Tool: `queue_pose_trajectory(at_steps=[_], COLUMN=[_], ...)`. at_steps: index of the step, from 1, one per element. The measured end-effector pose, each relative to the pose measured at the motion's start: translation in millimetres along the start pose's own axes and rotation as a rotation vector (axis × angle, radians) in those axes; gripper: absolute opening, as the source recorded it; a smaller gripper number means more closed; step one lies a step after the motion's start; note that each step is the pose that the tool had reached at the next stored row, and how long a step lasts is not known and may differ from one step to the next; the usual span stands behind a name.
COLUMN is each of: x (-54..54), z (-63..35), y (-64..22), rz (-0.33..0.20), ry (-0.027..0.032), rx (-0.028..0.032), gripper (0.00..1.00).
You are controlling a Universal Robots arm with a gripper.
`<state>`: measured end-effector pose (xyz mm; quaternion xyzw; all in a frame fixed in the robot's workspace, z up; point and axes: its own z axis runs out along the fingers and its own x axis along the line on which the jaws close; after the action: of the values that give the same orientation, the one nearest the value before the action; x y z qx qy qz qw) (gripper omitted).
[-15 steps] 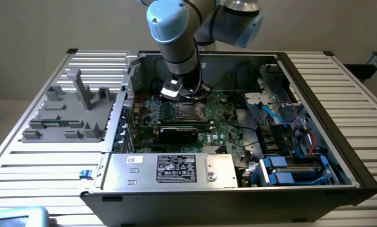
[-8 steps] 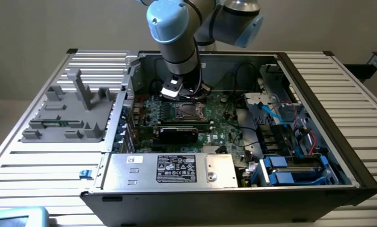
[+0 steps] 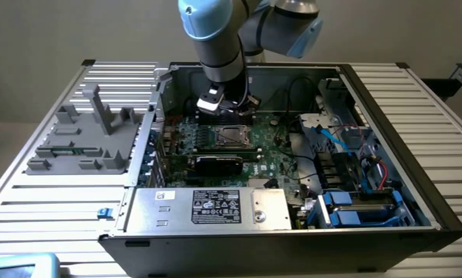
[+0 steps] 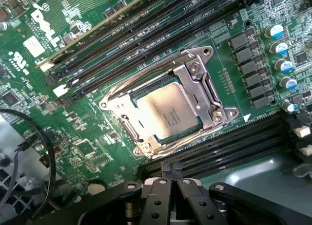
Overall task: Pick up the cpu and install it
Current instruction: 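Install the first cpu locking lever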
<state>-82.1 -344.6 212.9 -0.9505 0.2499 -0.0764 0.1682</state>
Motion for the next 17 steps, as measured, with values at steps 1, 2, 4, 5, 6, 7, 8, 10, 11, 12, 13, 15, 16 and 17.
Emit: queue_pose_trajectory(at_steps=[1, 2, 4, 5, 6, 7, 8, 10, 11, 12, 13, 15, 16, 17], x=[0.3, 0.5, 0.6, 0.5, 0.2, -0.5, -1.7, -5.1, -6.5, -8.1, -9.5, -11.5, -11.7, -11.6], z=[-3.3, -6.2, -10.7, -12.2, -13.4, -14.1, -14.6, -15.6, -16.0, -16.5, -16.8, -17.4, -17.4, -17.4], y=[-1.2, -2.2, -3.7, -4.1, -4.3, -4.2, -3.6, -1.9, -1.1, -0.3, 0.5, 1.5, 1.6, 1.6], rz=[0.000, 0.001, 0.001, 0.001, 0.001, 0.001, 0.000, -0.004, -0.006, -0.009, -0.012, -0.016, -0.017, -0.016], ry=[-0.0008, -0.0017, -0.0033, -0.0038, -0.0040, -0.0042, -0.0040, -0.0012, 0.0003, 0.0021, 0.0037, 0.0073, 0.0061, 0.0027], rx=[-0.0003, -0.0008, -0.0019, -0.0024, -0.0030, -0.0041, -0.0058, -0.0137, -0.0185, -0.0236, -0.0283, -0.0391, -0.0443, -0.0493], gripper=[0.11, 0.11, 0.11, 0.11, 0.11, 0.11, 0.11, 0.11, 0.11, 0.11, 0.11, 0.11, 0.11, 0.11])
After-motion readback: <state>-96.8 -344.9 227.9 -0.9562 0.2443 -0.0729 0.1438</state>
